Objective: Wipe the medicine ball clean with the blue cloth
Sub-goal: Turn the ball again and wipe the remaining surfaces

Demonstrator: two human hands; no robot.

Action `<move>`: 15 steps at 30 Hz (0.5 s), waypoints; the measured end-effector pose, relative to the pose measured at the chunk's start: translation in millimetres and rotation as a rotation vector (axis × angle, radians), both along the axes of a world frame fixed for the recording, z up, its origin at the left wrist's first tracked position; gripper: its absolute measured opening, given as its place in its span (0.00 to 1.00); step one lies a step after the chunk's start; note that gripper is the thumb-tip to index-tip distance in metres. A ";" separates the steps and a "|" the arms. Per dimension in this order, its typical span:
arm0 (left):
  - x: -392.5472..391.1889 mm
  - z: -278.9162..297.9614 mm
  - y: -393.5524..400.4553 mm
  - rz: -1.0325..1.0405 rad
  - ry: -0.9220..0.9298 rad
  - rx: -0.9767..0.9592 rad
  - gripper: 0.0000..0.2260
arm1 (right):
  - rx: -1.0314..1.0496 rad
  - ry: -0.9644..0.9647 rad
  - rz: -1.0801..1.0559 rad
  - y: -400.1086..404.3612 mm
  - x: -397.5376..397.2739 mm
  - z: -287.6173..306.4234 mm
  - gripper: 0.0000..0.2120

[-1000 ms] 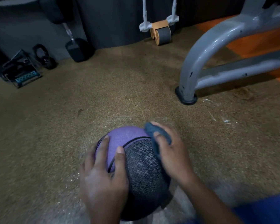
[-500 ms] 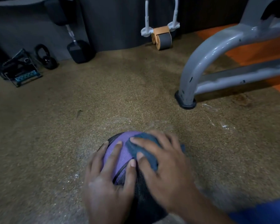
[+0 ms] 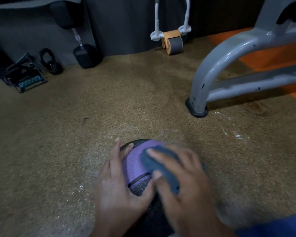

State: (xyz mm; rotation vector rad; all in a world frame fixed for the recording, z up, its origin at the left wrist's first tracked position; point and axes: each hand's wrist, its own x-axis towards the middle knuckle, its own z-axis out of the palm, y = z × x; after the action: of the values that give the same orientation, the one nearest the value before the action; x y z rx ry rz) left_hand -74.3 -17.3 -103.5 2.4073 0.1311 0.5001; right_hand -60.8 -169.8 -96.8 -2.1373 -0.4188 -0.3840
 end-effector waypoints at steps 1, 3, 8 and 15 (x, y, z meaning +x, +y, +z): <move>0.5 -0.9 -0.4 -0.011 0.011 0.021 0.43 | -0.098 -0.043 0.059 7.8 -1.8 7.7 0.20; 0.5 -1.1 -3.6 -0.020 0.012 0.073 0.43 | -0.188 0.019 0.103 12.9 14.4 12.4 0.20; -2.8 4.8 -27.2 0.077 0.002 0.071 0.48 | 0.284 0.555 0.095 -17.2 100.9 -30.7 0.14; 13.2 11.3 -32.5 0.132 0.153 0.098 0.45 | 0.715 1.070 -0.079 -25.7 117.3 -95.2 0.12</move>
State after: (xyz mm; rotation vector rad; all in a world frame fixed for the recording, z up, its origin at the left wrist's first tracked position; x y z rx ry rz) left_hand -61.1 -49.9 -92.1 2.5436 0.3410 0.3884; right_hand 56.5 -195.5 -192.0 -1.3778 0.3788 0.5154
